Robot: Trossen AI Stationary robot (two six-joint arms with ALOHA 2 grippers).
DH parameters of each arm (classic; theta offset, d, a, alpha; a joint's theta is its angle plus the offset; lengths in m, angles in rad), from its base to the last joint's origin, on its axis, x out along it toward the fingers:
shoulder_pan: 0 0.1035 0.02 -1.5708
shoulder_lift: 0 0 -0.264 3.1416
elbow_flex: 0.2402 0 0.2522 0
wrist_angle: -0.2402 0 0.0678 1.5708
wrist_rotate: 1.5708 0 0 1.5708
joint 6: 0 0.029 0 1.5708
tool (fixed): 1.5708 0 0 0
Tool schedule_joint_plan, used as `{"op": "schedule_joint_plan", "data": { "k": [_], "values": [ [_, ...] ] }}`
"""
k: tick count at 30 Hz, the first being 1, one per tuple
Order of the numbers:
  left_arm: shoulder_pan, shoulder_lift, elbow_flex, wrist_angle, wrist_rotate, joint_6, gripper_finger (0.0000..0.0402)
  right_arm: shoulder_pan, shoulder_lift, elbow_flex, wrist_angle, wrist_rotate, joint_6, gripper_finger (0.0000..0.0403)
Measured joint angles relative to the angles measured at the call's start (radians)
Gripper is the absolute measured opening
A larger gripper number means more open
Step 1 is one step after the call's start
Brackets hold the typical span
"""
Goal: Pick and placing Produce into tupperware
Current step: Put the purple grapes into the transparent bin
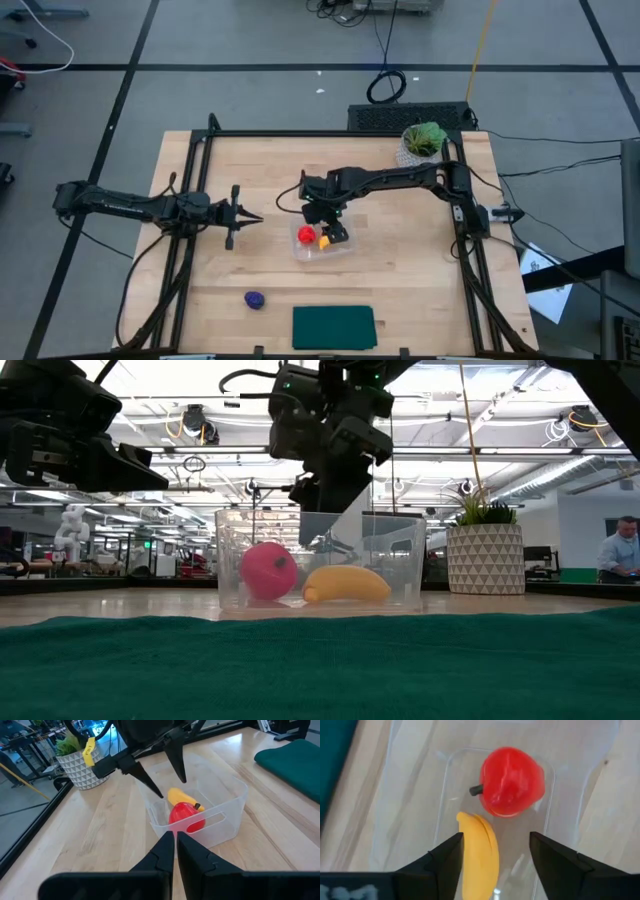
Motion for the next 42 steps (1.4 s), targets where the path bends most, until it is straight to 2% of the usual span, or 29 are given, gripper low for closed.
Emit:
{"op": "schedule_joint_plan", "data": {
  "k": [3,14,24,31,39,42],
  "values": [
    [0.000,0.000,0.000,0.000,0.000,0.000,0.0026,0.006,-0.001,0.000,0.009,0.000,-0.021,0.0181],
    [0.000,0.000,0.000,0.000,0.000,0.000,0.0026,0.006,-0.001,0.000,0.031,0.000,-0.025,0.0010],
    [0.000,0.000,0.000,0.000,0.000,0.000,0.0026,0.006,-0.102,0.000,0.029,-0.028,0.000,0.0001],
    [0.000,0.000,0.000,0.000,0.000,-0.005,0.0026,0.002,-0.240,0.000,0.047,-0.028,0.013,0.0001],
    [0.000,0.000,0.000,0.003,0.000,-0.007,0.0026,-0.046,-0.426,-0.004,0.159,-0.028,0.089,0.0000],
    [0.000,0.000,0.000,0.003,0.000,-0.007,0.0026,-0.077,-0.504,-0.044,0.244,-0.024,0.144,0.0000]
  ]
}}
